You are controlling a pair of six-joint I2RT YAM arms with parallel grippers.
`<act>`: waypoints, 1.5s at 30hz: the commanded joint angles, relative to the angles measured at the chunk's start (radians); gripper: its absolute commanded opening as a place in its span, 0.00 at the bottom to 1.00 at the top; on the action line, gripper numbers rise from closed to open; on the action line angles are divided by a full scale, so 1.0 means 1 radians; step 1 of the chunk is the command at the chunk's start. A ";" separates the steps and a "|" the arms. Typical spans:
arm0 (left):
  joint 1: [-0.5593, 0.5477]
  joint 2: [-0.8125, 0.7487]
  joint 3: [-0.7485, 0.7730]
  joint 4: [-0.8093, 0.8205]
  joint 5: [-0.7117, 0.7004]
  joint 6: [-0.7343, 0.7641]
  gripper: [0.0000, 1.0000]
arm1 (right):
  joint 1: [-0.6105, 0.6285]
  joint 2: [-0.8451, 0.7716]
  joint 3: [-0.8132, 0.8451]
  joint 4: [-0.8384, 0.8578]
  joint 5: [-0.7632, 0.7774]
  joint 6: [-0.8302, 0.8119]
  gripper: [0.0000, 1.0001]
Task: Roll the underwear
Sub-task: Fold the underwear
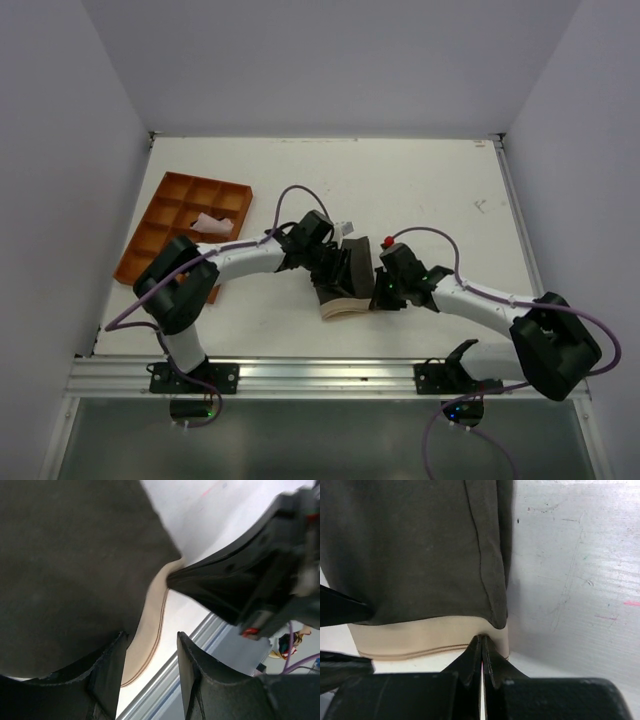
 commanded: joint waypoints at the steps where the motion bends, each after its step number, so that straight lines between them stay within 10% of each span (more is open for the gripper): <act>1: -0.010 -0.015 -0.079 0.014 -0.031 0.014 0.48 | -0.004 0.040 0.002 0.014 0.028 -0.009 0.00; 28: -0.008 -0.114 0.006 -0.109 -0.122 0.123 0.54 | -0.005 -0.038 0.164 -0.127 0.054 -0.076 0.00; 45: -0.017 -0.219 -0.197 0.070 0.004 0.081 0.52 | -0.025 0.243 0.245 0.020 -0.036 -0.088 0.00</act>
